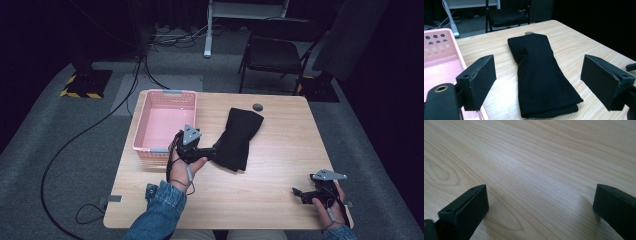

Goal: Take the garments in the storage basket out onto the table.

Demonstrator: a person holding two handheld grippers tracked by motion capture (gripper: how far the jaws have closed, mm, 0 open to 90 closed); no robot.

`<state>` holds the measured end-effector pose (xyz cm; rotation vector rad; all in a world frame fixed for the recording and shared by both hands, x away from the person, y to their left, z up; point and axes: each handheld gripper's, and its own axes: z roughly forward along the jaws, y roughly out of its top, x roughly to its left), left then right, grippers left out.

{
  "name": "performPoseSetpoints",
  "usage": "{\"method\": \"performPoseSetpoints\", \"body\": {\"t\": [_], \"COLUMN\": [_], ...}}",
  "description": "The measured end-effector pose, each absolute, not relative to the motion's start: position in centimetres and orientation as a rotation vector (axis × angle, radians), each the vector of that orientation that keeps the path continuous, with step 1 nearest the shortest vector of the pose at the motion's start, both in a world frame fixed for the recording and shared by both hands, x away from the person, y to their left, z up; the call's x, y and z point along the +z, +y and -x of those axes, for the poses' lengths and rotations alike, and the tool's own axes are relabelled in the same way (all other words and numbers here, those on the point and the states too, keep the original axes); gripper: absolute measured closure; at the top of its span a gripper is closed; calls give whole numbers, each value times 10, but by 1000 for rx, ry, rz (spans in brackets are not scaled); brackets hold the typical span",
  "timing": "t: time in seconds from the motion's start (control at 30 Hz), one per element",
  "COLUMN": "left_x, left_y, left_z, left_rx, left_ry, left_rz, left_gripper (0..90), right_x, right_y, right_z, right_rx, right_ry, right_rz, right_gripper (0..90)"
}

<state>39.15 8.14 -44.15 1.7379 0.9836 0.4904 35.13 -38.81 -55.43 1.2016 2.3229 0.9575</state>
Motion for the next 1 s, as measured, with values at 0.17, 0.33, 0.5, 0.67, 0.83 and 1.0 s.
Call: {"method": "performPoseSetpoints", "body": {"t": [0.17,0.33,0.5,0.67,0.83,1.0], "left_x": [-439,-437,-436,-437,-440,-444], "left_y": [84,87,90,94,100,110], "left_z": [-386,-381,-375,-371,-366,-361], "left_rx": [492,491,487,484,481,486], "left_ry": [968,946,930,920,915,919], "left_rz": [-1743,-1754,-1763,-1766,-1779,-1781], "left_gripper": [123,122,121,121,120,120], "right_x": [-554,-554,-554,-554,-554,-554], "right_y": [-388,-388,-388,-388,-388,-388], "right_z": [-351,-351,-351,-351,-351,-351], "right_rx": [958,958,958,958,958,958], "right_ry": [2323,2323,2323,2323,2323,2323], "right_rz": [-1202,-1201,-1202,-1202,-1202,-1202], "right_gripper": [0,0,0,0,0,0]}}
